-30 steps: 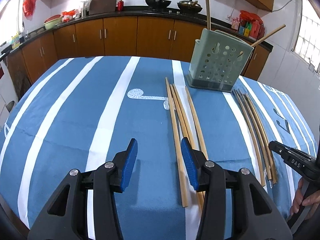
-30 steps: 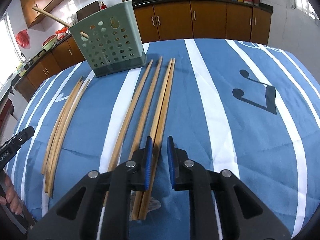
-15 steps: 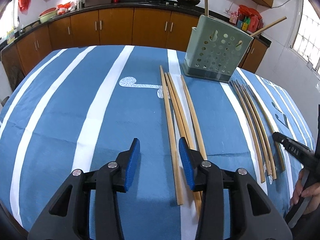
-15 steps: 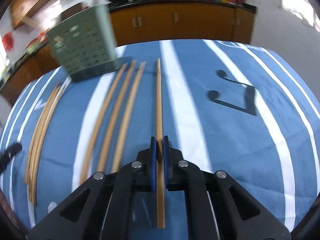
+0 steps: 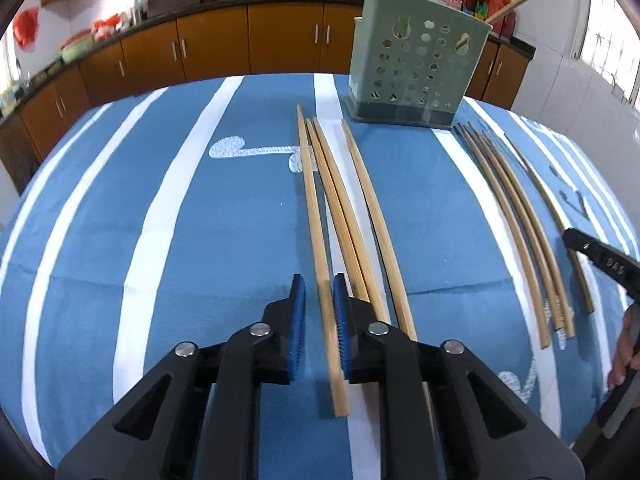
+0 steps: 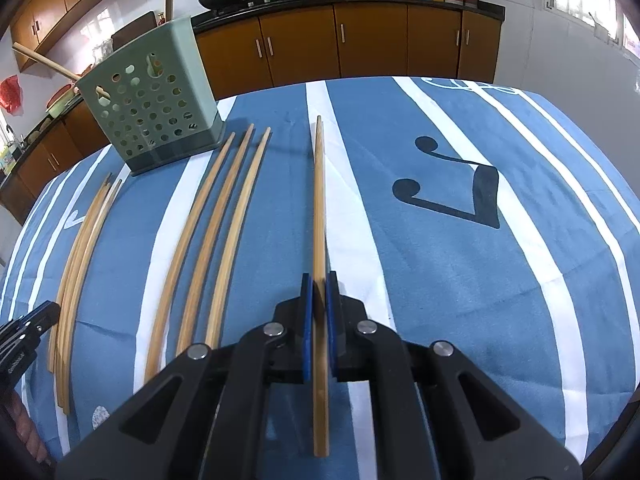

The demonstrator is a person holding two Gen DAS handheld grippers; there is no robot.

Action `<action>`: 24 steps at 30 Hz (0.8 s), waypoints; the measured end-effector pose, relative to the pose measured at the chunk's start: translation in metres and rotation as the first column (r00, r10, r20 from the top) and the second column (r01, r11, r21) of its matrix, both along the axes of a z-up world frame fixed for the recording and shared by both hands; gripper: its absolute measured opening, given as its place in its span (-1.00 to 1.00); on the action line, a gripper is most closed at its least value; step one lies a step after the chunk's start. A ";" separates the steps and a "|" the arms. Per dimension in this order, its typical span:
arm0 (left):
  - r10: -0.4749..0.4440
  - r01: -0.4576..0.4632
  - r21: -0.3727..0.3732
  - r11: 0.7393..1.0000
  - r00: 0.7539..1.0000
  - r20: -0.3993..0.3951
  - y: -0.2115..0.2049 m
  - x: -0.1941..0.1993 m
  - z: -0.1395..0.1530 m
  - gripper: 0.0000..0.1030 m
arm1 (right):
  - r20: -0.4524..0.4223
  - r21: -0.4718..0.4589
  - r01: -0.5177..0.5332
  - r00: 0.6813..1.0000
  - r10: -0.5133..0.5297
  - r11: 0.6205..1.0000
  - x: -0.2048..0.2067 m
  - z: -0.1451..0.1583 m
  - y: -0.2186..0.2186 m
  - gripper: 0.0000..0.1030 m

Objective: Organize utensils
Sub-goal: 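Close the left gripper on another chopstick while the right gripper grasps one too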

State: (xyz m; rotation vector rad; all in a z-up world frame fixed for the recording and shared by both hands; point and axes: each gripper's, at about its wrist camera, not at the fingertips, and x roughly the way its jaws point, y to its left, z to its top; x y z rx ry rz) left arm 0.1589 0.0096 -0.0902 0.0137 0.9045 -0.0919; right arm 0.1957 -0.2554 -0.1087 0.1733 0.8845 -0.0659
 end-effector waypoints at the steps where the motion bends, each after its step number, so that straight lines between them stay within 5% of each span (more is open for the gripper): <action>1: 0.001 -0.001 0.012 1.000 1.000 0.001 -0.001 0.002 0.000 -0.84 | 0.001 0.000 -0.001 1.000 0.001 1.000 -0.001 0.000 -0.001 -0.84; 12: 0.051 -0.053 -0.088 0.995 0.998 -0.020 0.038 0.038 0.002 -0.86 | 0.004 -0.016 -0.008 1.000 0.008 1.000 0.016 0.001 -0.006 -0.85; 24: 0.029 -0.027 -0.113 0.993 0.999 0.015 0.046 0.045 0.001 -0.85 | 0.026 -0.027 0.012 1.000 -0.011 1.000 0.029 -0.002 -0.015 -0.85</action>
